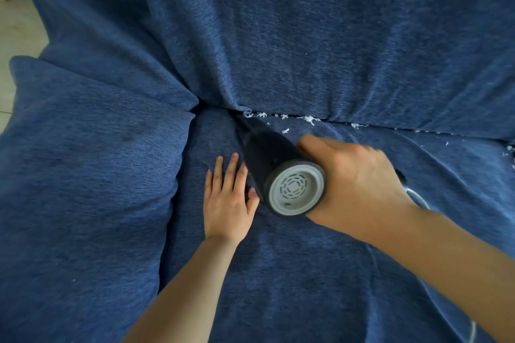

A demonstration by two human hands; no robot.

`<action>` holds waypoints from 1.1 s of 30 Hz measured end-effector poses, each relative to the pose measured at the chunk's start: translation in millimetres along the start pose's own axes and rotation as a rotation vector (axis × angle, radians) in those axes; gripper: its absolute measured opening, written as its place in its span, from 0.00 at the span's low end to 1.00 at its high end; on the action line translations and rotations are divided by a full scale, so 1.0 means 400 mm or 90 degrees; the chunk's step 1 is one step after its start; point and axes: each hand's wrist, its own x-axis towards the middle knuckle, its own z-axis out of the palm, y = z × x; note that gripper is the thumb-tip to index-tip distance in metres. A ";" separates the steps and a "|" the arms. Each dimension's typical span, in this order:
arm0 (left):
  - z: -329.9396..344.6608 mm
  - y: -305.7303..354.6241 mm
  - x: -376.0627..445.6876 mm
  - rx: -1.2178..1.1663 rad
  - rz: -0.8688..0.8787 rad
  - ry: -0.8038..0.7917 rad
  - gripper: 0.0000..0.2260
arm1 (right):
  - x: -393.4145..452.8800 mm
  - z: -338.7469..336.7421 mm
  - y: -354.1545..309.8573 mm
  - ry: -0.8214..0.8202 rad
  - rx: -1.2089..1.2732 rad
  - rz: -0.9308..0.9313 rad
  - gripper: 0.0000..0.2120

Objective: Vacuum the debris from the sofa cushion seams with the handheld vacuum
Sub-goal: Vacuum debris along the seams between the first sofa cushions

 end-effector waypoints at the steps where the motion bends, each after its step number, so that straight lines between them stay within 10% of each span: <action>1: 0.019 -0.012 -0.007 0.085 -0.001 -0.065 0.27 | -0.008 -0.006 0.011 -0.004 0.010 0.008 0.15; 6: 0.033 -0.037 -0.014 0.175 -0.029 -0.179 0.27 | -0.026 -0.032 0.032 -0.017 0.079 0.018 0.16; 33: 0.036 -0.021 -0.020 0.142 -0.057 -0.140 0.25 | -0.103 -0.093 0.156 -0.023 0.107 0.015 0.15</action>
